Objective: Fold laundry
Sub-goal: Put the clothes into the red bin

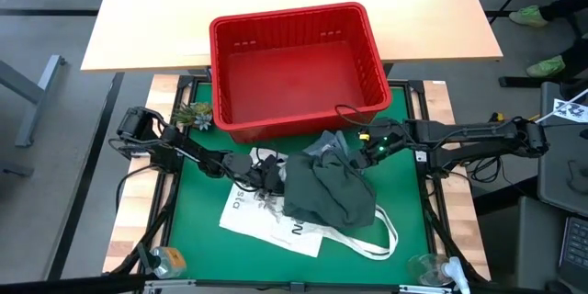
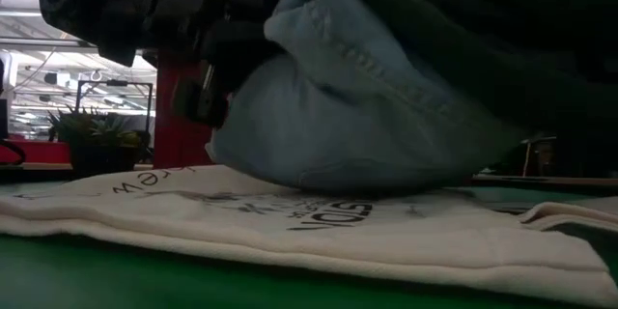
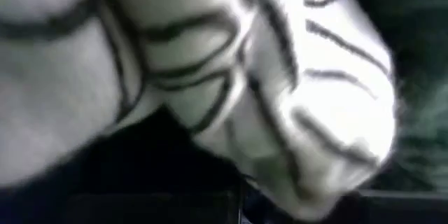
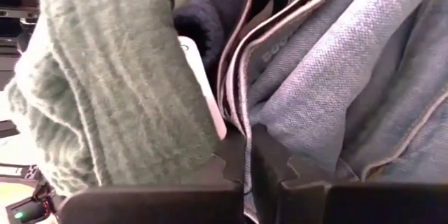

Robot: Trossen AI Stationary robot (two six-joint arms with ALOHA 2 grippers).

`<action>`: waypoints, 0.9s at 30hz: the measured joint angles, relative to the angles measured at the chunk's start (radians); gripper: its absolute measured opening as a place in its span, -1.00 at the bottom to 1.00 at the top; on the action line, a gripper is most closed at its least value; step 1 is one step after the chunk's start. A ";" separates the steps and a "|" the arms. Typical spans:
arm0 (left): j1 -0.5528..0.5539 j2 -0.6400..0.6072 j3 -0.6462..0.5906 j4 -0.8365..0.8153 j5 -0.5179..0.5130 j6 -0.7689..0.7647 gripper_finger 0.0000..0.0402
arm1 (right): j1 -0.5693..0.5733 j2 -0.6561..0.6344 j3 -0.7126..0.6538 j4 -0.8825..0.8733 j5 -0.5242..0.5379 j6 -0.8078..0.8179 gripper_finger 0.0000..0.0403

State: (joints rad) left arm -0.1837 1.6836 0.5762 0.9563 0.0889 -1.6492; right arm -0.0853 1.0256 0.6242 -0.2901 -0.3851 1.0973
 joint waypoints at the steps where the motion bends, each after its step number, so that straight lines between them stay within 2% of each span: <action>1: 0.000 0.000 0.001 0.013 -0.004 0.003 -0.89 | 0.000 0.000 0.005 0.000 0.000 0.000 -0.97; 14: 0.008 -0.002 0.126 0.014 0.005 0.063 -0.89 | 0.000 -0.001 0.089 0.003 0.008 -0.002 -0.96; 27: 0.008 -0.002 0.164 0.012 0.008 0.103 -0.89 | 0.000 -0.001 0.142 0.002 0.008 -0.006 -0.96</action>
State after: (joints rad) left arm -0.1753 1.6817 0.7399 0.9688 0.0965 -1.5459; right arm -0.0849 1.0245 0.7662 -0.2886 -0.3771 1.0912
